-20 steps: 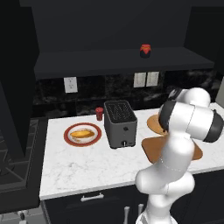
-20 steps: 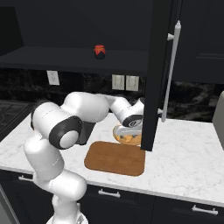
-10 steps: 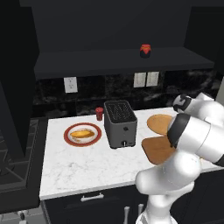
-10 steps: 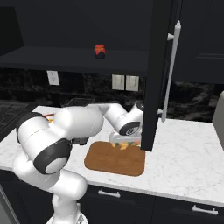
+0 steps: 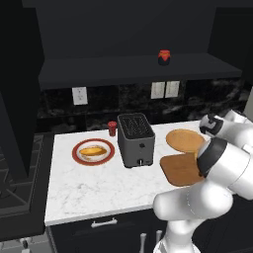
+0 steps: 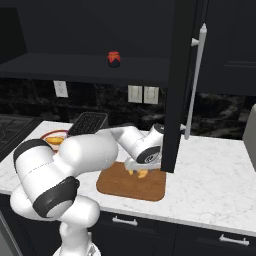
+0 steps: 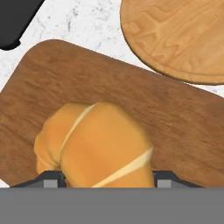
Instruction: From the different types of pastries on the counter, select a croissant and place it on the cutting board. Then retrieve a jar of jam from the cabinet and place it alongside the croissant on the cutting board.
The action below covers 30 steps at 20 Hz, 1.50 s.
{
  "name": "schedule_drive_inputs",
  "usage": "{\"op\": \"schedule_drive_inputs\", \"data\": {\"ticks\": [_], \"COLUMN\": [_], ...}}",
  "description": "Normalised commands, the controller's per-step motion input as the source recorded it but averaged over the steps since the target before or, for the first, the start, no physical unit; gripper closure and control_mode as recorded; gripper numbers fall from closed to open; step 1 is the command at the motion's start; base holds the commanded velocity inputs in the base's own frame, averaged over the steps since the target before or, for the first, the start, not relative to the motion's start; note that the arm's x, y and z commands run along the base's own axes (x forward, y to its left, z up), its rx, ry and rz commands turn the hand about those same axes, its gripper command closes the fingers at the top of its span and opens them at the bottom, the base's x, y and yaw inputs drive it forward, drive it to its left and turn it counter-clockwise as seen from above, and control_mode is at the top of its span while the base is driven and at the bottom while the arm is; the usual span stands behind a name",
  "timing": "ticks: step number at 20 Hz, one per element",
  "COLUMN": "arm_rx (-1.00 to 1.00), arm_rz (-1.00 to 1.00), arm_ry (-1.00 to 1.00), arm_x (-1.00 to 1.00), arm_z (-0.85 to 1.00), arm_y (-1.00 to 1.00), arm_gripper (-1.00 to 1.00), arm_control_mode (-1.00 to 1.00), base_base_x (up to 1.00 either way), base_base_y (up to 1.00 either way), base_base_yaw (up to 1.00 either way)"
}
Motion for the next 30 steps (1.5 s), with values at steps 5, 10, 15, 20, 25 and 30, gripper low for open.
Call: {"op": "schedule_drive_inputs", "data": {"ticks": [5,10,15,20,25,30], "arm_rx": [0.00,0.00,0.00,0.00,0.00,0.00], "arm_rz": [-0.04,-0.04,-0.04,-0.02,0.00,-0.02], "arm_ry": [0.11,0.06,0.01,0.00,0.00,0.00], "arm_x": [0.00,-0.15,-0.21,-0.07,0.00,-0.02], "arm_z": [-0.14,-0.27,-0.24,-0.31,-0.22,0.00], "arm_y": [-0.37,-0.13,0.00,0.07,0.04,0.00], "arm_gripper": [1.00,1.00,1.00,1.00,-1.00,-1.00], "arm_control_mode": [-1.00,-1.00,-1.00,-1.00,-1.00,-1.00], "base_base_x": [0.00,0.00,0.00,0.00,0.00,0.00], "base_base_y": [0.00,0.00,0.00,0.00,0.00,0.00], "base_base_yaw": [0.00,0.00,0.00,0.00,0.00,0.00]}}
